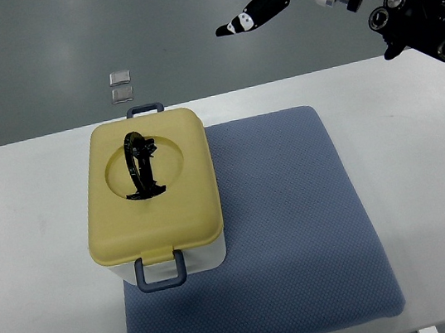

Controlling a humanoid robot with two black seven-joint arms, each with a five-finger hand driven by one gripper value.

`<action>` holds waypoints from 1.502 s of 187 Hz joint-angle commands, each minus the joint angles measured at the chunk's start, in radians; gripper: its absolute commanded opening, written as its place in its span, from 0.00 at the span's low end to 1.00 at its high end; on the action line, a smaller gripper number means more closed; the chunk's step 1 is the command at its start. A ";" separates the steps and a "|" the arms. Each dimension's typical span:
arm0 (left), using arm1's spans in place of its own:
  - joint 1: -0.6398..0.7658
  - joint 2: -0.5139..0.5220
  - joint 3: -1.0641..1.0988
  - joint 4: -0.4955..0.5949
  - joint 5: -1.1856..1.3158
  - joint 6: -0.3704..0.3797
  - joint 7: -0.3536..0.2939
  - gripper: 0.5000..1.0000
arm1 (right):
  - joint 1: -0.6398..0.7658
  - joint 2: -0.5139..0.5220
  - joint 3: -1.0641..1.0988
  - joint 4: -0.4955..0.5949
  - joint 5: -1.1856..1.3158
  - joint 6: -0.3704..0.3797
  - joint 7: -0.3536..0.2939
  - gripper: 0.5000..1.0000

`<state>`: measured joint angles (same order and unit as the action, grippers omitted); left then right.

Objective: Open white storage box with right hand
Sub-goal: 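Raise the right hand and swing it over the yellow lid, then lower the right hand and close its fingers on the black lid handle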

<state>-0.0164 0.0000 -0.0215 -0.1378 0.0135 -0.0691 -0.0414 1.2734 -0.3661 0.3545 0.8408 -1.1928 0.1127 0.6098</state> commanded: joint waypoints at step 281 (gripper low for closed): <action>-0.001 0.000 -0.001 0.000 0.000 0.000 0.000 1.00 | 0.331 0.231 -0.393 0.153 -0.482 0.087 0.001 0.52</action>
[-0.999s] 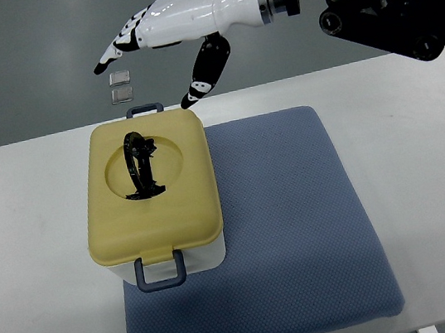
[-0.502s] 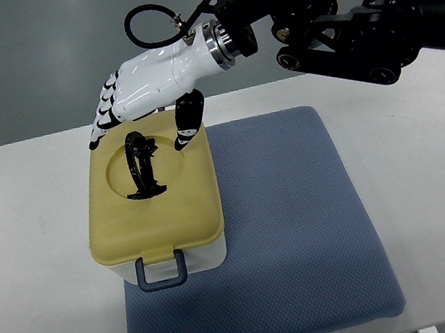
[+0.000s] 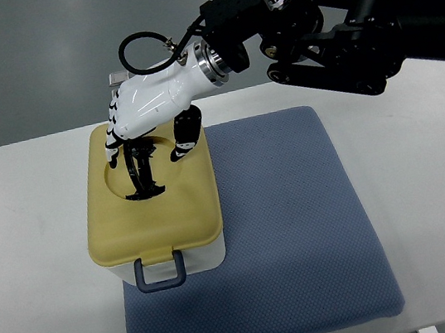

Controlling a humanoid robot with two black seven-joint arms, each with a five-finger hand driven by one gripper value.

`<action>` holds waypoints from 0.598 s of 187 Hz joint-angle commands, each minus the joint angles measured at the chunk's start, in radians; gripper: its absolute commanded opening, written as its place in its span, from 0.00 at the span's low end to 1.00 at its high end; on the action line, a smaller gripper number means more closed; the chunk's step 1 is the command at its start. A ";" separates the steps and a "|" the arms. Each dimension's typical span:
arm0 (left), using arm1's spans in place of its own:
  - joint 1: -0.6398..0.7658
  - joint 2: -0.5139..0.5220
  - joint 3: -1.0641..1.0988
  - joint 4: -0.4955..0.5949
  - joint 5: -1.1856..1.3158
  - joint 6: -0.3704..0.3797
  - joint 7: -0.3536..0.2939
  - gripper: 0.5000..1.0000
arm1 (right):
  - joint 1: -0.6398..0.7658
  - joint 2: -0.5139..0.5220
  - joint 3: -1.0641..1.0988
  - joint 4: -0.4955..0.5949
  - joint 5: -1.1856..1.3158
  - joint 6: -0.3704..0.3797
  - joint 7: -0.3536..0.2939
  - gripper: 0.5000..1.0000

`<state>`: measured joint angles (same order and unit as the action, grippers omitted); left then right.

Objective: Open white storage box with right hand
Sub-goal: 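Lower the right hand and close its fingers on the black lid handle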

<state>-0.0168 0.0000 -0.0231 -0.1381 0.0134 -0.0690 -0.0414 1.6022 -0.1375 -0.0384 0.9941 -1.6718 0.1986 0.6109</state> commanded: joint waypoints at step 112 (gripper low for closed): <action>0.001 0.000 0.000 0.000 -0.001 0.000 0.000 1.00 | 0.001 0.016 -0.012 0.000 -0.036 0.001 0.000 0.12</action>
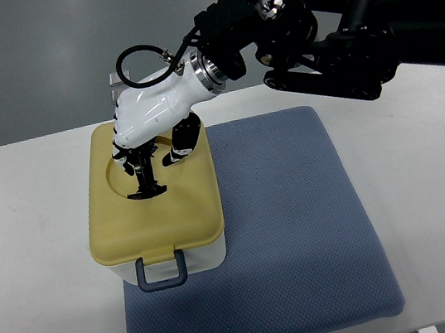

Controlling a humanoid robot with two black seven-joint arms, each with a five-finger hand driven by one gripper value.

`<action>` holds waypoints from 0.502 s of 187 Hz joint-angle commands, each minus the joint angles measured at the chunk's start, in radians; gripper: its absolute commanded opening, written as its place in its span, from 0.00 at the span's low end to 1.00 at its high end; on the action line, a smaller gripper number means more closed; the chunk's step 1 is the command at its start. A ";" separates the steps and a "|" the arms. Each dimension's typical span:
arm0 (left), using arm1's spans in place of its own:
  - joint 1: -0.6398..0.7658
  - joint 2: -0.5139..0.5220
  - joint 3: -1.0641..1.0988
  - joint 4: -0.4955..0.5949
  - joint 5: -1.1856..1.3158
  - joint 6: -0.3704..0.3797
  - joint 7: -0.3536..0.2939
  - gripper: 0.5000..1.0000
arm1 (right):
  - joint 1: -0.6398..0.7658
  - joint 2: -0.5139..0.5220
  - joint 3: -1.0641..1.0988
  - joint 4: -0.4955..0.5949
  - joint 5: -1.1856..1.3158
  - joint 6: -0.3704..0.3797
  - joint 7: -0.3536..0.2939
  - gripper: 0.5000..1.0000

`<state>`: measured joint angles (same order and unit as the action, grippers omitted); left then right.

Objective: Open white storage box with right hand
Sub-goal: 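Lower the right hand and close its fingers on the black lid handle, then lift the yellow lid off the white box with the right hand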

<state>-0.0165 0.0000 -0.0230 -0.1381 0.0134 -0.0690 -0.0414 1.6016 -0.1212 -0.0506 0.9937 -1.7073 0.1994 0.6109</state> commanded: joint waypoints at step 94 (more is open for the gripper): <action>0.000 0.000 0.000 0.000 0.000 0.000 0.000 1.00 | 0.023 -0.002 0.005 0.002 0.003 0.003 0.000 0.00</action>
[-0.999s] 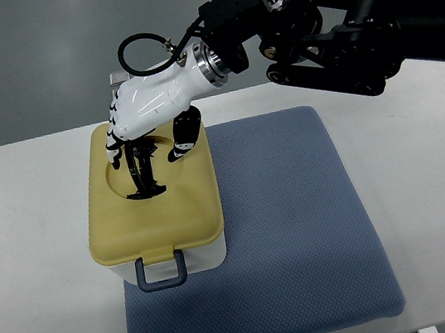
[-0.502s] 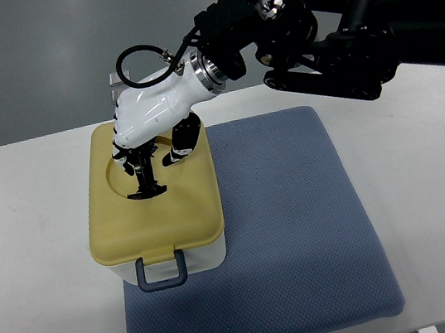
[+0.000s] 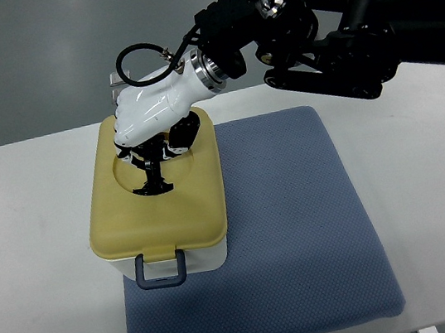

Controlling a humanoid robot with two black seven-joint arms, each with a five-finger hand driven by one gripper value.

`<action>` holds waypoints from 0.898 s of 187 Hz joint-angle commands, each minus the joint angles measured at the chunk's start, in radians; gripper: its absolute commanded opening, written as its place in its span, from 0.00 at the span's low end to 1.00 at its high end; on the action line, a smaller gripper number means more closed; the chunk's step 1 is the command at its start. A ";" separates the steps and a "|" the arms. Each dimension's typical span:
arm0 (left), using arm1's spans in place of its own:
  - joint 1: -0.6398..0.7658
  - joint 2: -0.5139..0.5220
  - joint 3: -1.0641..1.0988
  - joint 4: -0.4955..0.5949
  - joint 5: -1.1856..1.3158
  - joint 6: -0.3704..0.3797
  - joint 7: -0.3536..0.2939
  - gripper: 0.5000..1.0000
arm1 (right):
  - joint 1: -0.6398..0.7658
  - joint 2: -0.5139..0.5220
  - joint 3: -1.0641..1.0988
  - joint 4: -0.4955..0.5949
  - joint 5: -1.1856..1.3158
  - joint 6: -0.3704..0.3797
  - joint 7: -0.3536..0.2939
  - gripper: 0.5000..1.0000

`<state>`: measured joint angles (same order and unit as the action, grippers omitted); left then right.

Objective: Open white storage box with right hand
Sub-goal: 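Lift the yellow lid off the white box with the right hand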

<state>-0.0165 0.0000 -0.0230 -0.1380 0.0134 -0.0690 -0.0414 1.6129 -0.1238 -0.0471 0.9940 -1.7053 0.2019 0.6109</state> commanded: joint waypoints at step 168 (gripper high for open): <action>0.000 0.000 0.000 0.000 0.000 0.000 0.000 1.00 | 0.078 -0.168 -0.007 -0.017 0.009 0.013 0.000 0.00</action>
<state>-0.0161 0.0000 -0.0230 -0.1380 0.0134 -0.0690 -0.0414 1.6901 -0.2454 -0.0498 0.9852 -1.6968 0.2134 0.6109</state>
